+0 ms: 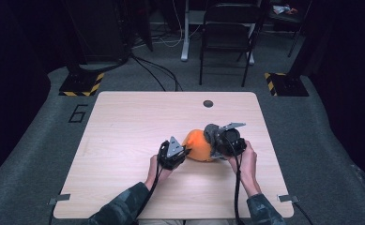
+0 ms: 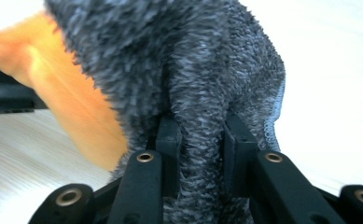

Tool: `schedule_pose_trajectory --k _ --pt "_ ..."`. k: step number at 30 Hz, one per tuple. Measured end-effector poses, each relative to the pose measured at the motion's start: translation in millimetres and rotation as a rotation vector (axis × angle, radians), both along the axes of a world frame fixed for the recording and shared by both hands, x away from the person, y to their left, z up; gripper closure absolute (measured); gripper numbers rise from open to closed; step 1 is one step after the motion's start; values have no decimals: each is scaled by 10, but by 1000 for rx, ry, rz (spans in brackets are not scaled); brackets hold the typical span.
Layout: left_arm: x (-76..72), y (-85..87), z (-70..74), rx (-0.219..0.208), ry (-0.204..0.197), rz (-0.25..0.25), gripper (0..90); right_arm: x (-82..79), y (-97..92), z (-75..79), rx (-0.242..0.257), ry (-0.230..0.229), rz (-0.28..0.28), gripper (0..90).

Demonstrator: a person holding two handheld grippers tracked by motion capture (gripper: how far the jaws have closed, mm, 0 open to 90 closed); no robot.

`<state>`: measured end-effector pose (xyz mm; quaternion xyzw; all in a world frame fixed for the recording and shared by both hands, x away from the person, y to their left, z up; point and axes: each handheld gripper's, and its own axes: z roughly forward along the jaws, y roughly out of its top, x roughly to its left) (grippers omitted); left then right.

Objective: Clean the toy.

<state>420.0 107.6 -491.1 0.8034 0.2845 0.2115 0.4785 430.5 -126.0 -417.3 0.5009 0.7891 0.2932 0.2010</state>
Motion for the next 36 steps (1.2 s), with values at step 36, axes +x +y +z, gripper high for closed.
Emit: schedule_pose_trajectory --k 36 --pt "26 18 0 -46 80 -25 788 237 -205 -562 -39 176 -120 715"
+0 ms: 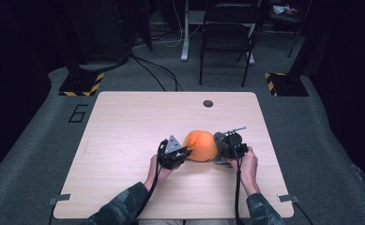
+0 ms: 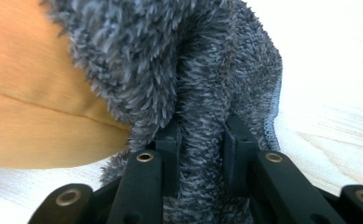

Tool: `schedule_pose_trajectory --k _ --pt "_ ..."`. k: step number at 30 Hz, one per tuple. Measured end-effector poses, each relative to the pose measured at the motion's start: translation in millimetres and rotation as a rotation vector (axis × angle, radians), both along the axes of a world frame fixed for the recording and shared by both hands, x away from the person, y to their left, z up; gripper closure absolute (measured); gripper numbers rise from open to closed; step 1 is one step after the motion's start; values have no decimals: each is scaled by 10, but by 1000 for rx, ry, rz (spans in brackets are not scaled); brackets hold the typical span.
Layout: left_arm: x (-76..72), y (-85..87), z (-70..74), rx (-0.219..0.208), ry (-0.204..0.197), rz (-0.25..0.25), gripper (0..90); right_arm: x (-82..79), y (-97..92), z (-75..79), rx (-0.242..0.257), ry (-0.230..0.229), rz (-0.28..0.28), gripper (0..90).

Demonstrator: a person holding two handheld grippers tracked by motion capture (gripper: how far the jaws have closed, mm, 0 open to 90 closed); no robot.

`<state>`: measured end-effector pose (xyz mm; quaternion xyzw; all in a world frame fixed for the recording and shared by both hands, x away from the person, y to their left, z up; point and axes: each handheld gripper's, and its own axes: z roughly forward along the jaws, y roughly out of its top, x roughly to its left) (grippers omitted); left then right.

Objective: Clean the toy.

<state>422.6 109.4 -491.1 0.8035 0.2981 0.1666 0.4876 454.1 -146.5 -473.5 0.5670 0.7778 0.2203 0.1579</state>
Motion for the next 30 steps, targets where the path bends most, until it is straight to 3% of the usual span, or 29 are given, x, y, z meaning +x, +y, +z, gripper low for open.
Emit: schedule_pose_trajectory --k 2,4,8,9,10,12,13,14,17,25,28,30 --pt "-4 4 7 0 -5 -1 787 -11 -8 62 -6 -10 6 714" --pt "4 9 3 -7 -7 5 787 -49 -3 196 -18 -60 15 714" --pt "-8 -2 12 3 -12 -11 786 -185 65 517 67 -166 47 714" --pt "-16 -12 8 -3 -4 -10 786 -233 125 598 90 -195 84 713" --pt "-16 -9 8 0 -5 -9 786 -265 192 638 86 -204 92 713" --pt "-16 -4 3 -2 -6 -3 785 -277 236 643 79 -204 108 713" --pt "-12 3 4 4 -1 -11 785 -283 321 577 31 -196 126 713" --pt "-8 -2 -2 -5 -1 -7 785 -265 318 534 14 -195 132 713" --pt "-13 -6 0 0 -1 -11 784 -202 214 445 41 -154 101 713" --pt "8 10 -10 -11 2 -5 782 -30 18 58 -29 -7 20 713" --pt "12 17 -10 -24 5 10 779 -40 -4 126 -35 -26 18 712" --pt "29 32 -16 -29 8 11 778 -97 -4 296 -27 -89 28 712"
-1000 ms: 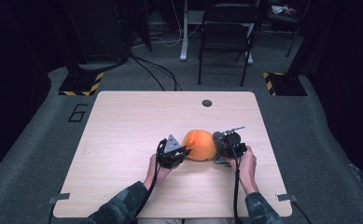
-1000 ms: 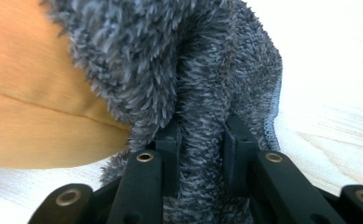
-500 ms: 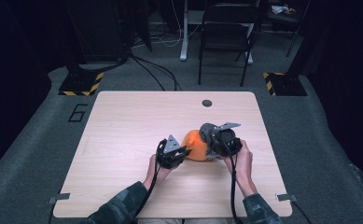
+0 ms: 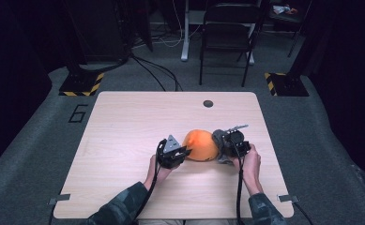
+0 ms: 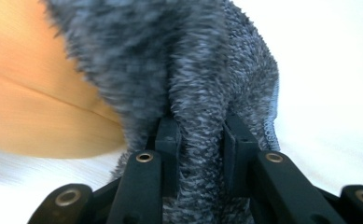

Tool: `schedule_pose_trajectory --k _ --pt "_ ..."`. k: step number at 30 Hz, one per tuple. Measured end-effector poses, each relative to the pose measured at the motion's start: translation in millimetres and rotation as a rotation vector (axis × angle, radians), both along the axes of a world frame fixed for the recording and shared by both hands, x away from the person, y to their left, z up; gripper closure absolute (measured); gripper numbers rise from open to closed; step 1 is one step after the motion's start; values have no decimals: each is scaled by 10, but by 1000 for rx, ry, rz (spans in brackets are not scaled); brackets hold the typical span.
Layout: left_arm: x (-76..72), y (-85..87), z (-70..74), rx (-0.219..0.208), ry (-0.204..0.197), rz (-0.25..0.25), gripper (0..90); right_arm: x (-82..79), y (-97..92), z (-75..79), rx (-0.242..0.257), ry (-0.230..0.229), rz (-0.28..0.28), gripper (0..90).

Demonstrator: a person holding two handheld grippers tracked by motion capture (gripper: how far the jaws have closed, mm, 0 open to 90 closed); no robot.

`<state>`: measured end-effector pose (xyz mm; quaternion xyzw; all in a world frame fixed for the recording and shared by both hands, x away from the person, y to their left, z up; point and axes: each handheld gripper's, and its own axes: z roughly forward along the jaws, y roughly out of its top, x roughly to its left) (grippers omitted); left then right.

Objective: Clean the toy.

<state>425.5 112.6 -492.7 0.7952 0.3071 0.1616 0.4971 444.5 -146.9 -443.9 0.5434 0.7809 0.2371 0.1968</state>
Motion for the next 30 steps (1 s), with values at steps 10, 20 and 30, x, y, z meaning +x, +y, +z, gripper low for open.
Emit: schedule_pose_trajectory --k 10,20,30 --pt "-33 -3 31 30 -38 -7 667 -98 293 132 33 -76 102 714" --pt "8 -52 -121 109 -67 13 539 -54 195 90 69 -61 83 714" --pt "-21 -13 -23 76 -79 -22 798 -192 307 360 71 -123 92 714"
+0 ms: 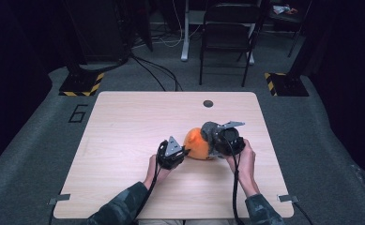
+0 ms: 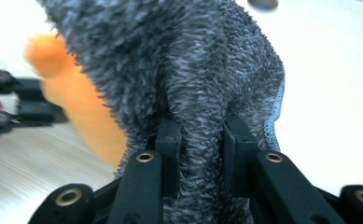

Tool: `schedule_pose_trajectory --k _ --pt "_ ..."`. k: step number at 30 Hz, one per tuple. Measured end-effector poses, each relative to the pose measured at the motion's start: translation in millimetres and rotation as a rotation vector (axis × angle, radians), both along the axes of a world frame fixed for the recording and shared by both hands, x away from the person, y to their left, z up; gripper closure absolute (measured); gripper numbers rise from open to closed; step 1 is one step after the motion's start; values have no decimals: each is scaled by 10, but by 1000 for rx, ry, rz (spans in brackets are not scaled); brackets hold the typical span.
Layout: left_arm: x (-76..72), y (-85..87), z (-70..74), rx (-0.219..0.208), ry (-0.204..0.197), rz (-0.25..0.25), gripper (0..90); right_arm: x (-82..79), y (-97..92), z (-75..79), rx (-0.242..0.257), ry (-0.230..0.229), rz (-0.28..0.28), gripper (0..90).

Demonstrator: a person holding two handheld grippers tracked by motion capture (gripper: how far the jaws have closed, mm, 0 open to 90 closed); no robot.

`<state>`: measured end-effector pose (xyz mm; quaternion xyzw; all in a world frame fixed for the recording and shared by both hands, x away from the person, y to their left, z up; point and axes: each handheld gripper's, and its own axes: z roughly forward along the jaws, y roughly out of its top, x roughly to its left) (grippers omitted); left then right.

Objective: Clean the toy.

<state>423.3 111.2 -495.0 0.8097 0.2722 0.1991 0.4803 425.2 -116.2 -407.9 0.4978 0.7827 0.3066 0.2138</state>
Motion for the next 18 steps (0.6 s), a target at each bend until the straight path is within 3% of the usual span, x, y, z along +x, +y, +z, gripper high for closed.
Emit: schedule_pose_trajectory --k 3,7,12,18 --pt "-59 -33 81 -10 4 -25 803 -62 67 98 28 -36 37 714" --pt "-82 -42 123 -17 27 -35 804 -103 151 118 6 -66 50 715" --pt "-68 -48 98 -13 41 -33 802 -50 120 14 1 -58 44 715" --pt "-28 -17 65 -22 51 -23 797 18 41 -100 9 -11 12 714"
